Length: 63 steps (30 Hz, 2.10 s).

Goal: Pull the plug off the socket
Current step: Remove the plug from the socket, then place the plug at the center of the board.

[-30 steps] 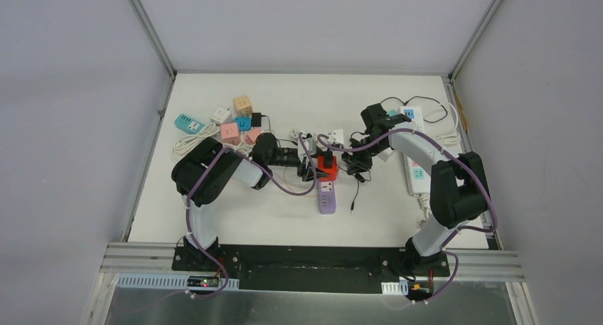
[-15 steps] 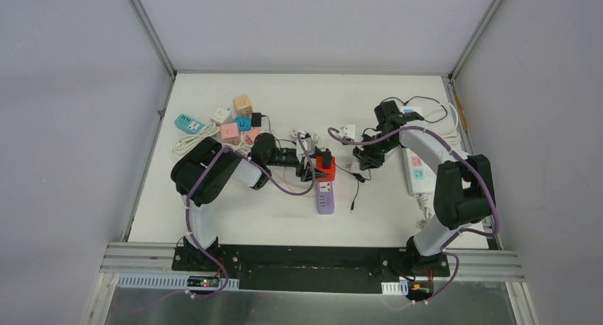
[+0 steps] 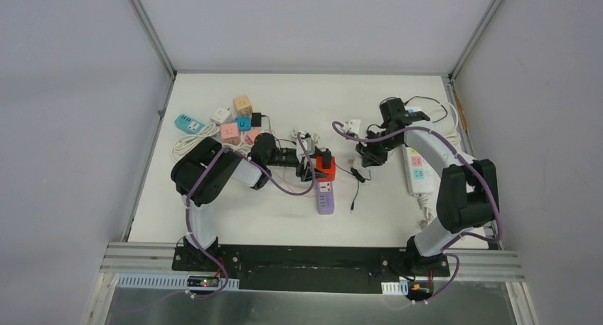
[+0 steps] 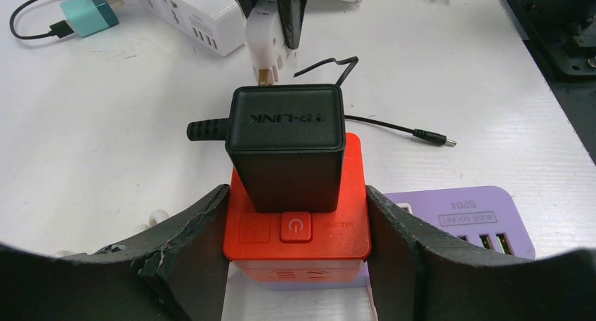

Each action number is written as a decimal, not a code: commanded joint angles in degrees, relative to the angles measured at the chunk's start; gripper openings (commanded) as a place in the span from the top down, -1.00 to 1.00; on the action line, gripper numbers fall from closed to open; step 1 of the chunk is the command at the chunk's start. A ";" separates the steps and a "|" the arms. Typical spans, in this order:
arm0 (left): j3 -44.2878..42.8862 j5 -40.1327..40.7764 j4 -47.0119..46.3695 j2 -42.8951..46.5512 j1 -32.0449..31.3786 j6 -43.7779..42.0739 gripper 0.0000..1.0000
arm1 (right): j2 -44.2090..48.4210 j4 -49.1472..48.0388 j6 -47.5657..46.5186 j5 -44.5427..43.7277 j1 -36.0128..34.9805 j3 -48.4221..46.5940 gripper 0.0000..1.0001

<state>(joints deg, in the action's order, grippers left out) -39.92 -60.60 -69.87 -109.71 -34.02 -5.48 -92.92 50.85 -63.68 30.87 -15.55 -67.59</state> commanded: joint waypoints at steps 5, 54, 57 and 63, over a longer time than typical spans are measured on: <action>0.46 -2.09 -1.28 1.08 0.45 -1.31 1.00 | 3.41 -1.69 2.63 2.21 1.74 -1.50 1.00; 0.66 -1.67 -1.36 1.11 0.45 -1.47 1.00 | -8.40 -29.51 56.36 -14.94 10.63 -3.26 0.48; 0.70 -1.66 -1.40 1.11 0.45 -1.42 1.00 | -8.41 -29.41 56.24 -15.39 10.57 -3.49 0.44; 0.68 -1.80 -1.47 1.25 0.45 -1.44 1.00 | -8.71 -28.14 55.80 -17.10 10.13 -4.34 0.34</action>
<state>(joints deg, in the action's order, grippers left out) -39.90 -60.58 -69.89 -109.71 -34.02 -5.48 -101.73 22.59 -7.86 16.10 -5.02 -68.97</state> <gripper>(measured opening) 0.603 0.314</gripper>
